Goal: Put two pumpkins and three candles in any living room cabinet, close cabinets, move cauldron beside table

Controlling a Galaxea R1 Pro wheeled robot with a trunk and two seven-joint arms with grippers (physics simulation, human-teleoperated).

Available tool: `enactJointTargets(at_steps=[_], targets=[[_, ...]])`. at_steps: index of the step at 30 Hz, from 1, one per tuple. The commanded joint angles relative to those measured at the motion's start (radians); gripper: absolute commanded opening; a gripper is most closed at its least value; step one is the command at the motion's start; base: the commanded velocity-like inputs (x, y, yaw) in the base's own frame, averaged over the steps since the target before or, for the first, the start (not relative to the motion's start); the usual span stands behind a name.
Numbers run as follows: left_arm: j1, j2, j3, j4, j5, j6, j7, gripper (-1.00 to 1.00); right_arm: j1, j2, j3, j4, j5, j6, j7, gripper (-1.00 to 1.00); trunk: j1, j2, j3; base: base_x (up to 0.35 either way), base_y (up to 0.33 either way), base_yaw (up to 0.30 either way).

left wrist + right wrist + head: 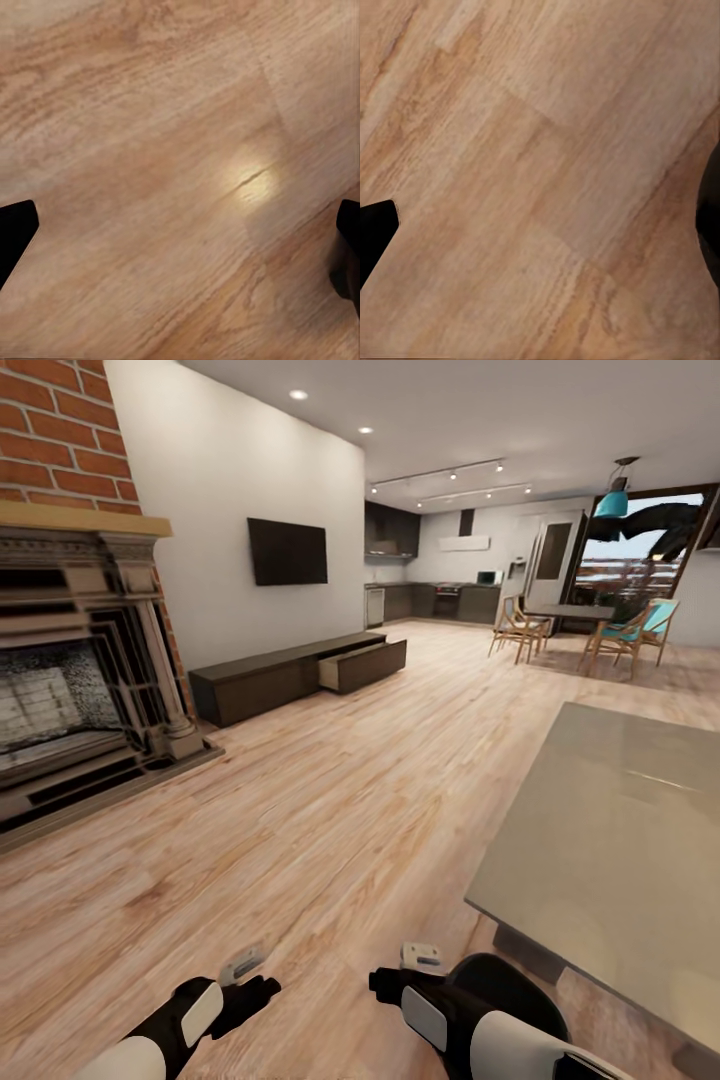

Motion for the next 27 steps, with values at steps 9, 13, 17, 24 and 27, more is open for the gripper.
enactJointTargets(at_steps=[9,13,17,24,27], targets=[[0.0,0.0,-0.001,-0.001,0.002,0.005,-0.002,1.0,-0.001,0.0,0.007,-0.002,-0.003,0.004,-0.007,1.0,0.0,0.0,-0.01,0.002,0.006,0.215],[0.0,0.001,-0.001,-0.001,0.002,0.005,-0.001,1.0,-0.001,0.0,0.007,-0.002,-0.003,0.003,-0.007,1.0,0.0,0.0,-0.015,0.084,0.095,0.216],[0.0,0.002,-0.001,-0.001,0.002,0.005,-0.002,1.0,0.0,0.0,0.007,-0.002,-0.002,0.002,-0.005,1.0,0.0,0.0,-0.019,0.16,0.166,0.216],[0.0,0.002,-0.001,-0.001,0.002,0.005,-0.003,1.0,0.003,0.0,0.007,-0.002,-0.005,-0.042,-0.001,1.0,0.0,0.0,-0.026,0.202,0.233,0.215],[0.0,0.002,-0.001,-0.001,0.002,0.005,-0.003,1.0,0.003,0.0,0.007,-0.003,-0.002,-0.046,-0.003,1.0,0.0,0.0,-0.029,0.186,0.278,0.16]])
